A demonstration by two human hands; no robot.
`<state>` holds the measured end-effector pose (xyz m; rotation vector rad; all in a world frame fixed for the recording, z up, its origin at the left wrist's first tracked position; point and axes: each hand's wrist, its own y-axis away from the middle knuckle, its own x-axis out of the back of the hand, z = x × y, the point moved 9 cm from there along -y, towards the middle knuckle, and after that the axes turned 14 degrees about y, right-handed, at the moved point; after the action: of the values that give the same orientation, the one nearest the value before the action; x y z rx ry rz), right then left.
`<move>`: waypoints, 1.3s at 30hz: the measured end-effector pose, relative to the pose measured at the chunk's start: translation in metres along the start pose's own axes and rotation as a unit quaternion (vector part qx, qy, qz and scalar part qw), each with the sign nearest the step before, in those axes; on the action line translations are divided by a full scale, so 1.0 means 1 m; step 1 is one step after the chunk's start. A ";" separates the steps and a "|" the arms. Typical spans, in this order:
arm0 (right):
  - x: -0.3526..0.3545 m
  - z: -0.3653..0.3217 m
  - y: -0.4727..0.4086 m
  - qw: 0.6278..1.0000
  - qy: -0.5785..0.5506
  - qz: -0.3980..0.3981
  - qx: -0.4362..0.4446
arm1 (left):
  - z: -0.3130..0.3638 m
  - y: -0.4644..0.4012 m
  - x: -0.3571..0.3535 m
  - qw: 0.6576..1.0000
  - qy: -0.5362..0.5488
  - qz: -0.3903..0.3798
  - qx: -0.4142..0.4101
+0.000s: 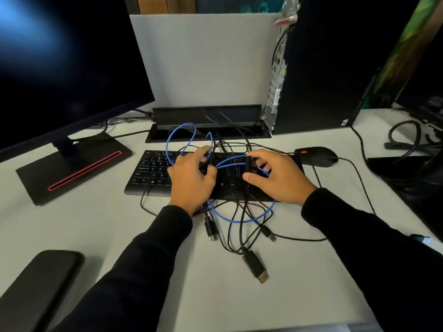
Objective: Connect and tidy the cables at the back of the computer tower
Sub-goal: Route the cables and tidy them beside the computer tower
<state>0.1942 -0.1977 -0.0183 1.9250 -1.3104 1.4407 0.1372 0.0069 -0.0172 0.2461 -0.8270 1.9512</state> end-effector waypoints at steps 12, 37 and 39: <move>-0.013 0.011 -0.022 0.999 -0.005 0.029 -0.017 | -0.008 -0.047 -0.023 0.992 0.104 -0.025 0.064; -0.018 0.013 -0.030 0.998 -0.008 0.020 -0.057 | -0.007 -0.057 -0.030 0.993 0.106 -0.050 -0.023; -0.012 0.008 -0.033 0.995 -0.046 0.053 -0.067 | -0.008 -0.057 -0.030 0.991 0.118 -0.054 -0.009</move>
<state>0.2262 -0.1826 -0.0251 1.8790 -1.5314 1.2912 0.2023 0.0081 -0.0129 0.0449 -0.6621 1.8286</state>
